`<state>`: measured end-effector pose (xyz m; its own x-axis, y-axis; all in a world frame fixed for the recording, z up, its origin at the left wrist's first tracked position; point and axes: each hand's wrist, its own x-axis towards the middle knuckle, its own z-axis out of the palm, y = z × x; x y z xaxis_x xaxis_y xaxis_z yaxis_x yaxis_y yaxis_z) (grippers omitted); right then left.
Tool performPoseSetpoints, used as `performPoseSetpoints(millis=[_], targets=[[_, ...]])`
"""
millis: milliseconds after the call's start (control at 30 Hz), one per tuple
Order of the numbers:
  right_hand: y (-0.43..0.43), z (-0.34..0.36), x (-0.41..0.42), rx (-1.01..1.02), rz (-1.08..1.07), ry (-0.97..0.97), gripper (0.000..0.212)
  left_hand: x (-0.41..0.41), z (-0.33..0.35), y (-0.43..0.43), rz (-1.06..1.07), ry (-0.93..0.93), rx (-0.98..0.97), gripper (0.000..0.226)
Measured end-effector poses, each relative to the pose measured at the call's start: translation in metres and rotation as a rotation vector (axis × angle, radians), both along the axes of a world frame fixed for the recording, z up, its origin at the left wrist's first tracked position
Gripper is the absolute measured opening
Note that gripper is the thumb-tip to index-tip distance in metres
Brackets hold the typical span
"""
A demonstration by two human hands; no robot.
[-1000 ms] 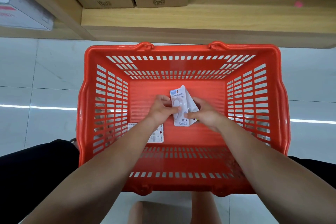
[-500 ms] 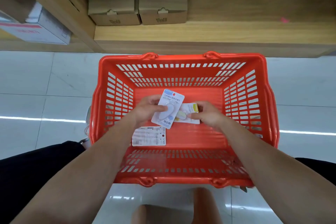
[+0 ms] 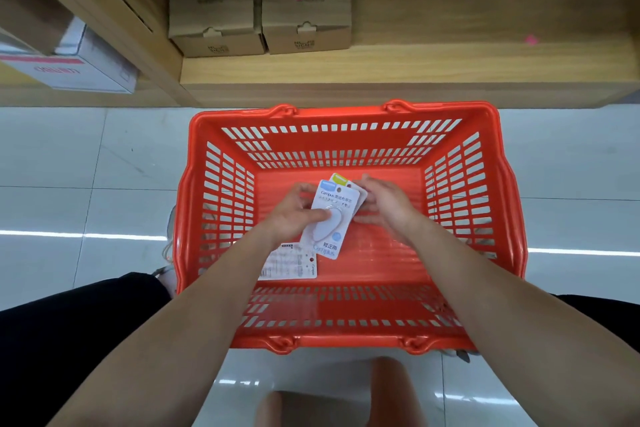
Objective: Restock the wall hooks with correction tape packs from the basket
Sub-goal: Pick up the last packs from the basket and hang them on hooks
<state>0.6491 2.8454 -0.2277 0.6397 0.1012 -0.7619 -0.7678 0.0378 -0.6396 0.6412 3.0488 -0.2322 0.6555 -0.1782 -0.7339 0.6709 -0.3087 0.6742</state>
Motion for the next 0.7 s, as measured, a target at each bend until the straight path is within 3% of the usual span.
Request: performPoseSetpoints(millis=[100, 167, 267, 400, 467, 567, 700], targets=[[0.012, -0.019, 0.000, -0.153, 0.068, -0.028, 0.018, 0.005, -0.004, 0.015, -0.029, -0.038, 0.132, 0.045], [0.022, -0.037, -0.009, -0.302, 0.305, -0.088, 0.024, 0.006, -0.008, 0.029, -0.004, -0.079, 0.237, 0.037], [0.045, -0.055, -0.029, -0.357, 0.751, -0.131, 0.040, 0.002, -0.013, 0.047, 0.118, -0.089, 0.347, 0.036], [0.076, -0.070, -0.036, -0.469, 1.034, -0.265, 0.056, -0.001, -0.024, 0.055, 0.204, -0.086, 0.447, 0.046], [0.087, -0.075, -0.035, -0.528, 1.147, -0.286, 0.053, -0.002, -0.028, 0.056, 0.206, -0.081, 0.452, 0.047], [0.093, -0.081, -0.036, -0.489, 1.142, -0.288, 0.019, -0.001, -0.030, 0.058, 0.199, -0.084, 0.455, 0.047], [0.063, -0.069, -0.027, -0.248, 0.738, -0.216, 0.026, 0.003, -0.028, 0.062, 0.189, -0.090, 0.389, 0.043]])
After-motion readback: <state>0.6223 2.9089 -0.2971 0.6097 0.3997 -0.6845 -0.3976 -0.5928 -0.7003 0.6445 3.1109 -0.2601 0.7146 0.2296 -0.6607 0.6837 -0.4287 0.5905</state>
